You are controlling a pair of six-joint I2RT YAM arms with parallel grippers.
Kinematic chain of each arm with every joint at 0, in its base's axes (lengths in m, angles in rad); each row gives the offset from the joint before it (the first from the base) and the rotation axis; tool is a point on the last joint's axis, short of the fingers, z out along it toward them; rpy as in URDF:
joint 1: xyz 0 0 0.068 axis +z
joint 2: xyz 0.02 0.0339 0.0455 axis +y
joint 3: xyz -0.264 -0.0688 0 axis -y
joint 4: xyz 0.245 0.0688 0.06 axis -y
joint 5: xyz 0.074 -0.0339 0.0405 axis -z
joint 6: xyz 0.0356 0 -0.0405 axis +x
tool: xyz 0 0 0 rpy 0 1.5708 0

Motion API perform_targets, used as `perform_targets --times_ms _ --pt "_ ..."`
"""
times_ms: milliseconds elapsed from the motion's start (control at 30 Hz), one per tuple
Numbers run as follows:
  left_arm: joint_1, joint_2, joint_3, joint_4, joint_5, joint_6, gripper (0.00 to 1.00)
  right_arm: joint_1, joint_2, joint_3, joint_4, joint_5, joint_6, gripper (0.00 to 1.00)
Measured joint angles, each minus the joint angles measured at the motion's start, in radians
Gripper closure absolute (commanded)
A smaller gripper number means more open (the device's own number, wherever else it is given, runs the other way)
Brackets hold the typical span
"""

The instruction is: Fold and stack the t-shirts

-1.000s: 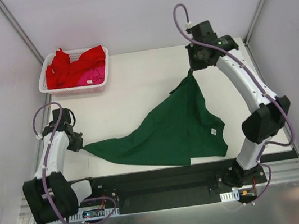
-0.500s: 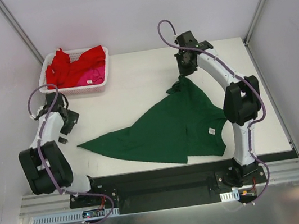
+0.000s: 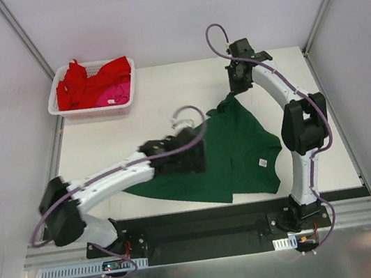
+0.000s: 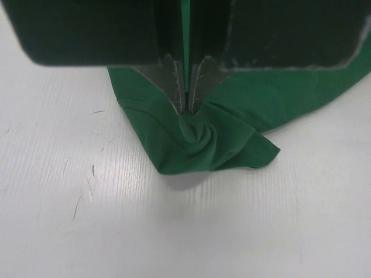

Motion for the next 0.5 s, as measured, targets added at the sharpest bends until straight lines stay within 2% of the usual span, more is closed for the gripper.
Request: perform_targets --times_ms 33,100,200,333,500 --pt "-0.091 0.097 0.033 -0.011 -0.013 -0.005 0.2 0.0 -0.001 -0.018 -0.002 0.002 0.0 0.99" --pt "-0.207 0.233 0.089 -0.026 -0.023 -0.007 0.25 0.001 -0.001 -0.039 -0.006 0.003 -0.003 0.99" --pt "-0.322 0.364 0.174 -0.05 -0.047 -0.01 0.28 -0.003 -0.002 -0.045 -0.005 0.005 -0.004 0.99" --pt "-0.406 0.47 0.282 -0.075 -0.055 -0.016 0.3 -0.017 -0.004 -0.045 -0.003 0.005 -0.003 0.99" --pt "-0.452 0.549 0.359 -0.086 -0.071 -0.05 0.39 -0.056 -0.018 -0.048 -0.003 -0.006 0.003 0.99"
